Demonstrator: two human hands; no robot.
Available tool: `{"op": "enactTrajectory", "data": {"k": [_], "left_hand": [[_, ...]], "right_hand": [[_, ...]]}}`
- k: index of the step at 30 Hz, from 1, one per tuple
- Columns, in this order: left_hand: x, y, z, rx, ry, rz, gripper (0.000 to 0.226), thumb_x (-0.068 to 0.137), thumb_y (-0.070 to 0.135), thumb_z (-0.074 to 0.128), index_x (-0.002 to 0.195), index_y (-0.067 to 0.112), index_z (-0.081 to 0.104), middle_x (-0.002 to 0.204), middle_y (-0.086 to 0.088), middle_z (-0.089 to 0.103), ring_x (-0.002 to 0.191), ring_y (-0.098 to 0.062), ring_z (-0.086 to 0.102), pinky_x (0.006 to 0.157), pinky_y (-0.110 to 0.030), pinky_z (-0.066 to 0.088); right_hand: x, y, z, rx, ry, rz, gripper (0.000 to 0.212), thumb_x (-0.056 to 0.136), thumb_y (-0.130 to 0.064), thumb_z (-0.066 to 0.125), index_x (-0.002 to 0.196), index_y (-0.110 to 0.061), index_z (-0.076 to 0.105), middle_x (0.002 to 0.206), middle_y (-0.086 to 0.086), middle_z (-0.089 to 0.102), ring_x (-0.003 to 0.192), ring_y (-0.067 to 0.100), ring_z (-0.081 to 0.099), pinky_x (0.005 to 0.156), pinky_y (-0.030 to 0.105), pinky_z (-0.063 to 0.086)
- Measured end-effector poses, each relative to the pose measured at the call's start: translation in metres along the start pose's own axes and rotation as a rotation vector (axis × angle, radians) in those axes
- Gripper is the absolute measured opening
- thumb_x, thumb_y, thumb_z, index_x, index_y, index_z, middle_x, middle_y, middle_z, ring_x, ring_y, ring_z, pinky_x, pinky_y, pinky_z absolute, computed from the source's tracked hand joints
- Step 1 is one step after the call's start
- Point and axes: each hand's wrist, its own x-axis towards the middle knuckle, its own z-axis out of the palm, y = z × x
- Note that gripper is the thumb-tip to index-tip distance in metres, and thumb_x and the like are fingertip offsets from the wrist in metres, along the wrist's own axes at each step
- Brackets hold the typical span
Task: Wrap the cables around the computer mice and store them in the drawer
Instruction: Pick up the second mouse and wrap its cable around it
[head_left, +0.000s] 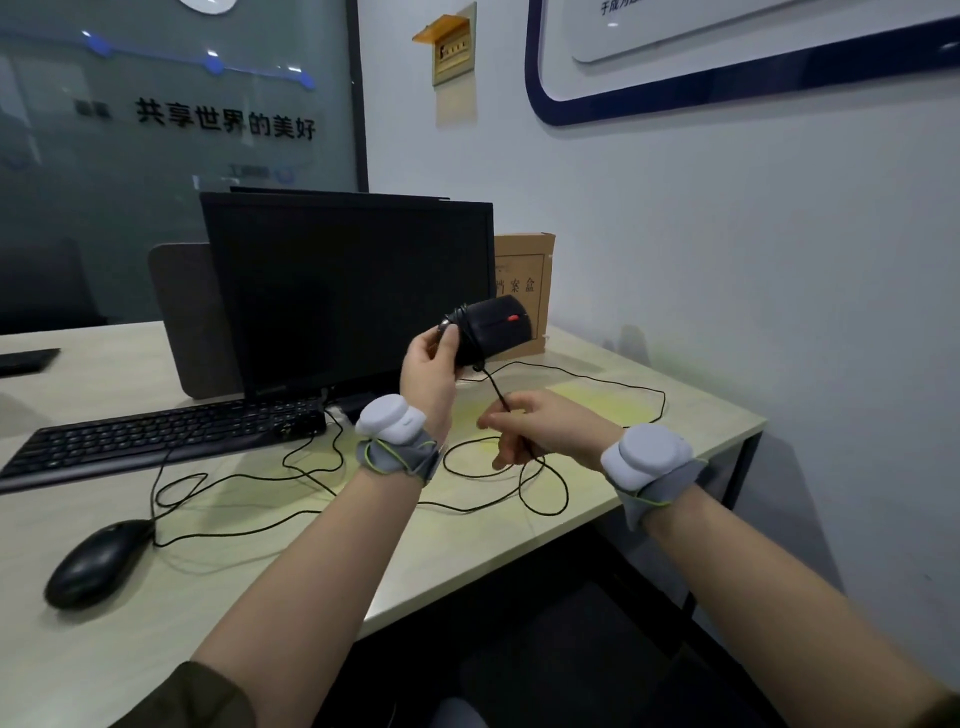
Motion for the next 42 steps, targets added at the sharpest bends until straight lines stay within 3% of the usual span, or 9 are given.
{"op": "enactTrajectory", "data": {"k": [2,6,9,13,17,24,32,36,42], "left_hand": [[0.006,-0.001,-0.009,0.180,0.083,0.071,0.037,0.093,0.024,0.050,0.124,0.004,0.048,0.119,-0.015,0.058,0.110,-0.024,0.057,0.094,-0.034,0.049],[0.011,-0.005,-0.024,0.384,0.155,0.180,0.036,0.091,0.026,0.054,0.123,0.008,0.051,0.107,-0.003,0.057,0.091,-0.009,0.053,0.059,0.000,0.041],[0.009,-0.004,-0.026,0.453,-0.013,0.119,0.036,0.093,0.024,0.052,0.125,0.009,0.051,0.111,-0.009,0.059,0.093,-0.016,0.058,0.056,-0.008,0.047],[0.000,0.005,-0.026,0.722,-0.322,0.204,0.034,0.092,0.024,0.051,0.125,0.014,0.053,0.108,-0.001,0.059,0.107,-0.020,0.058,0.089,-0.030,0.049],[-0.007,0.013,-0.027,0.836,-0.635,0.257,0.032,0.093,0.026,0.049,0.125,0.023,0.053,0.103,0.013,0.059,0.100,-0.008,0.057,0.087,-0.018,0.047],[-0.018,0.011,-0.025,-0.016,-0.803,-0.213,0.029,0.096,0.013,0.036,0.117,0.006,0.055,0.105,-0.007,0.061,0.090,-0.012,0.060,0.076,-0.021,0.052],[-0.007,0.027,-0.001,-0.495,-0.265,-0.168,0.023,0.099,0.020,0.037,0.094,0.009,0.057,0.084,-0.003,0.064,0.080,-0.012,0.055,0.071,-0.021,0.047],[0.007,0.017,-0.016,-0.088,-0.058,-0.011,0.034,0.097,0.020,0.044,0.121,-0.003,0.049,0.098,-0.009,0.059,0.087,-0.013,0.058,0.068,-0.016,0.053],[0.004,0.003,-0.031,0.371,-0.138,-0.004,0.037,0.093,0.022,0.051,0.126,0.004,0.052,0.114,-0.015,0.061,0.102,-0.023,0.059,0.082,-0.031,0.054]], "right_hand": [[-0.007,-0.006,-0.003,-0.171,-0.026,0.024,0.015,0.091,-0.026,0.053,0.091,-0.015,0.063,0.059,0.000,0.063,0.052,0.009,0.062,0.050,0.016,0.043],[-0.013,-0.017,-0.004,-0.482,0.160,-0.161,0.022,0.092,-0.029,0.049,0.084,-0.023,0.068,0.055,-0.008,0.051,0.045,0.008,0.046,0.048,0.022,0.037],[-0.012,-0.024,-0.009,-0.577,0.354,-0.323,0.021,0.093,-0.029,0.047,0.084,-0.027,0.066,0.064,-0.014,0.053,0.053,0.003,0.044,0.052,0.024,0.033],[-0.009,-0.022,-0.023,-0.554,0.486,-0.405,0.013,0.092,-0.028,0.051,0.085,-0.027,0.062,0.070,-0.017,0.055,0.063,0.000,0.050,0.058,0.021,0.039],[-0.005,-0.018,-0.037,-0.447,0.558,-0.472,0.005,0.087,-0.024,0.062,0.084,-0.020,0.064,0.077,-0.010,0.061,0.071,0.000,0.055,0.067,0.013,0.043],[-0.004,-0.010,-0.052,0.032,0.371,-0.392,0.010,0.084,-0.015,0.065,0.076,-0.021,0.068,0.068,-0.006,0.064,0.053,-0.001,0.053,0.052,0.010,0.044],[-0.004,0.012,-0.021,-0.041,0.180,-0.174,0.020,0.098,-0.014,0.041,0.103,-0.011,0.061,0.054,-0.001,0.048,0.037,0.010,0.046,0.042,0.020,0.035],[-0.016,0.010,-0.015,0.139,-0.031,-0.127,0.022,0.099,-0.014,0.039,0.105,-0.009,0.060,0.053,-0.003,0.035,0.035,0.007,0.032,0.036,0.015,0.029],[-0.020,-0.015,-0.025,-0.479,0.386,-0.370,0.021,0.094,-0.027,0.046,0.085,-0.029,0.066,0.062,-0.013,0.053,0.044,-0.002,0.043,0.044,0.012,0.031]]}}
